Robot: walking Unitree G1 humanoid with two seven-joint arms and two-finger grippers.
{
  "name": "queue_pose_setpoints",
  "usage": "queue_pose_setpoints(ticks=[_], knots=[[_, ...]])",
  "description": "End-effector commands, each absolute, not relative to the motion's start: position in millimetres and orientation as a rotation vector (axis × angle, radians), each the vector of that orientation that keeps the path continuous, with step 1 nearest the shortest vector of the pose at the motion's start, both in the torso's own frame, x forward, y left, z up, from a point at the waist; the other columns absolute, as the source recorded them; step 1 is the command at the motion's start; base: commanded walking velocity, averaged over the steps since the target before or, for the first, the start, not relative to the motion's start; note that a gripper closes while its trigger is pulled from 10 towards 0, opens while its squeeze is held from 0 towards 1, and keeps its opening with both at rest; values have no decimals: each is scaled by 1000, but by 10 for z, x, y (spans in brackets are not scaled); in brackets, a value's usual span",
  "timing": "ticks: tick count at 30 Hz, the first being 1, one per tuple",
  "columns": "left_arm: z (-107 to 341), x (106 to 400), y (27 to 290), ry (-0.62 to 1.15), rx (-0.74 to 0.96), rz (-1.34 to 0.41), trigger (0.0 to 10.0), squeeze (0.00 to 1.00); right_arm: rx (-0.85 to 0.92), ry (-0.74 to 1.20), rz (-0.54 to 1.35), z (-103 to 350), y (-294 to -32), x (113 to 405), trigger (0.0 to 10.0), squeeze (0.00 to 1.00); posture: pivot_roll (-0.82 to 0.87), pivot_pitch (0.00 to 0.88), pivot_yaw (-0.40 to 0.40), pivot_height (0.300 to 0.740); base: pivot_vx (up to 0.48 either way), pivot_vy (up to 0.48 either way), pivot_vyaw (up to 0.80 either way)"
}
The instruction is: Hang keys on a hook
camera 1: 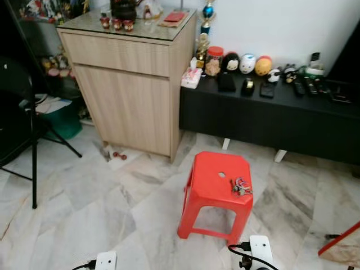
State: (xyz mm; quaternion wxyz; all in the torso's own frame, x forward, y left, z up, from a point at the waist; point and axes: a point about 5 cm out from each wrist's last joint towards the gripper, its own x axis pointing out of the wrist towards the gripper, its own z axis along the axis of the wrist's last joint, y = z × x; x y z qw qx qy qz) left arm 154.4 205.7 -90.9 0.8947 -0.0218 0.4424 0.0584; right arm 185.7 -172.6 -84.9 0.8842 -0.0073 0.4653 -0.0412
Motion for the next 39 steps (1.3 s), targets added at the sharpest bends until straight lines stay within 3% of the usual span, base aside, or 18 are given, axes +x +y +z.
queue_pose_setpoints(ticks=[1, 28, 39], knots=[[-917, 1554, 2006, 924, -46, 107, 10000, 0, -17, 978, -109, -863, -1800, 1813, 10000, 0, 22, 0, -66, 740, 300, 0, 0], [-876, 1639, 2058, 913, -40, 98, 10000, 0, -19, 961, -100, -855, -1797, 1823, 10000, 0, 6, 0, -53, 740, 304, 0, 0], [-873, 1554, 2245, 930, -17, 119, 10000, 0, -39, 933, -81, -837, -1784, 1854, 10000, 0, 11, 0, -48, 740, 0, 0, 0]])
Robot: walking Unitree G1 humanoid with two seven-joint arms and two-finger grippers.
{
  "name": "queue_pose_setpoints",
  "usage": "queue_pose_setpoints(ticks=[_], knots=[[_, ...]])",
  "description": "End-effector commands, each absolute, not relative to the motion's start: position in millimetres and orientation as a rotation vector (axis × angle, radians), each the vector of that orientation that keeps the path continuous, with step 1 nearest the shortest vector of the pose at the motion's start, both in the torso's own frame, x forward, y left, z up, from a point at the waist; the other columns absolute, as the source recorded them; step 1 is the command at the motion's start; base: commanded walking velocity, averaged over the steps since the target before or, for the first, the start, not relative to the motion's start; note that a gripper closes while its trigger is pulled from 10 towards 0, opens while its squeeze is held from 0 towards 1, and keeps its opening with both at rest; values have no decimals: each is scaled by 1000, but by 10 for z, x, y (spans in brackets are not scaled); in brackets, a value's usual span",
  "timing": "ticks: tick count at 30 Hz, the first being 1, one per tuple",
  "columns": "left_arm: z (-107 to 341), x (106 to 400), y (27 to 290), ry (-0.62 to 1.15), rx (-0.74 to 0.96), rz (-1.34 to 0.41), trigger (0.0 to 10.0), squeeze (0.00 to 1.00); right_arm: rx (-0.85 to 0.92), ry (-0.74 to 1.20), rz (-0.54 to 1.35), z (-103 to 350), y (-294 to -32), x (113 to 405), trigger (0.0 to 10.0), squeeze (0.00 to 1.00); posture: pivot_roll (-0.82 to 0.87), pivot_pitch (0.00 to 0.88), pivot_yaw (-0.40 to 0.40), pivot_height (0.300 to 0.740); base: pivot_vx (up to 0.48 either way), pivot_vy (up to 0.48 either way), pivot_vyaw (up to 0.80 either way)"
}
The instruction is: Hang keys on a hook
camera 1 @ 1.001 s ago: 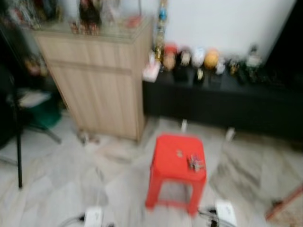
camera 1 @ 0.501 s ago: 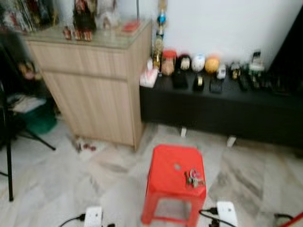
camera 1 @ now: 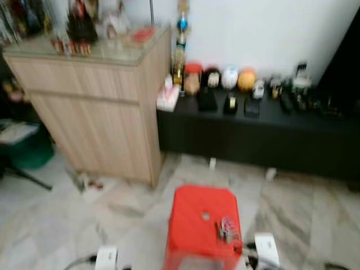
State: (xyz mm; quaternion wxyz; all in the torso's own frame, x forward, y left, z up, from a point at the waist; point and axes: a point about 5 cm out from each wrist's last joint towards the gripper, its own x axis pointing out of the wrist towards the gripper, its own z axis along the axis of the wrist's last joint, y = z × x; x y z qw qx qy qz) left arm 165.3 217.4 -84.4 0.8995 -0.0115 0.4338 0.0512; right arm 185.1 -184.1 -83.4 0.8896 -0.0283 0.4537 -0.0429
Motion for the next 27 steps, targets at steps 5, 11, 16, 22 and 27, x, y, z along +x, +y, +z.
queue_pose_setpoints(ticks=[5, 11, 16, 22, 27], knots=[[-860, 1535, 2327, 928, -20, 128, 10000, 0, -19, 871, -87, -807, -1783, 1884, 10000, 0, 10, 0, -52, 740, 0, 0, 0], [-899, 1567, 2079, 921, -35, 104, 10000, 0, -23, 715, -116, -718, -1803, 1945, 10000, 0, 10, 0, -62, 740, 0, 0, 0], [-912, 1579, 1986, 927, -34, 97, 10000, 0, -67, 392, -96, -216, -1839, 2554, 10000, 0, -2, 0, -65, 740, 0, 0, 0], [-878, 1523, 2273, 931, -24, 128, 10000, 0, -70, 245, -70, -52, -1785, 2623, 10000, 0, -6, 0, -70, 740, 0, 0, 0], [-903, 1429, 2303, 941, -25, 145, 10000, 0, -70, 129, -80, 66, -1784, 2586, 10000, 0, -6, 0, -79, 740, 0, 0, 0]])
